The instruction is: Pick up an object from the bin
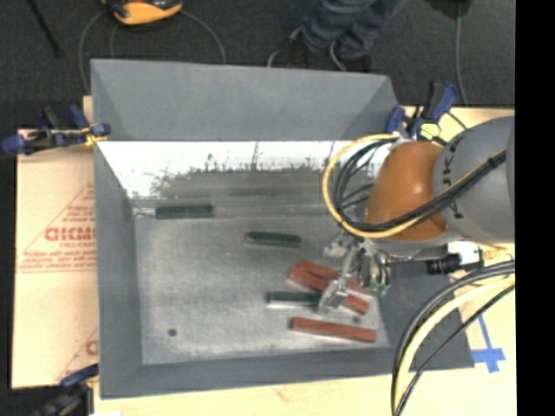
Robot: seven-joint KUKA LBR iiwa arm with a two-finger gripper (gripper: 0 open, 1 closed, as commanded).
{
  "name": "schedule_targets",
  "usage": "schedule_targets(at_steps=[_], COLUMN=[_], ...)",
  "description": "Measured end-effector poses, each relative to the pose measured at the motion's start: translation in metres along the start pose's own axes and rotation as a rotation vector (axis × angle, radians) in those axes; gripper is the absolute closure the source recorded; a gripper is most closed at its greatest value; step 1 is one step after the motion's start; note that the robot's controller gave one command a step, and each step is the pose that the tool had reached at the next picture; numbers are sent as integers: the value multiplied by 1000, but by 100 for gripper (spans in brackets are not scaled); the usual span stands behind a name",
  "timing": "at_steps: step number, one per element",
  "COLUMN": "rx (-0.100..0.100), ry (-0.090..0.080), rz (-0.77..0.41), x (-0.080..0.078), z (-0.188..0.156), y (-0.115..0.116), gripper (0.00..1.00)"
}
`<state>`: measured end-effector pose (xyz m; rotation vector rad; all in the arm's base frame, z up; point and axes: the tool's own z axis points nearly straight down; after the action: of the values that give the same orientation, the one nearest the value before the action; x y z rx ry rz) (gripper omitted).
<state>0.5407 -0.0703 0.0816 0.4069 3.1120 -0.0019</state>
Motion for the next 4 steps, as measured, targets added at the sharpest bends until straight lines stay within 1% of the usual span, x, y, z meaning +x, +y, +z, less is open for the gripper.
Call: schedule_targets(at_steps=[1,2,4], rx=[-2,-3,-2], ry=[-7,-7,-4], rz=[-171,256,255], x=[-3,6,7], z=[3,1,0], y=[-5,1,1], gripper=[0,100,100])
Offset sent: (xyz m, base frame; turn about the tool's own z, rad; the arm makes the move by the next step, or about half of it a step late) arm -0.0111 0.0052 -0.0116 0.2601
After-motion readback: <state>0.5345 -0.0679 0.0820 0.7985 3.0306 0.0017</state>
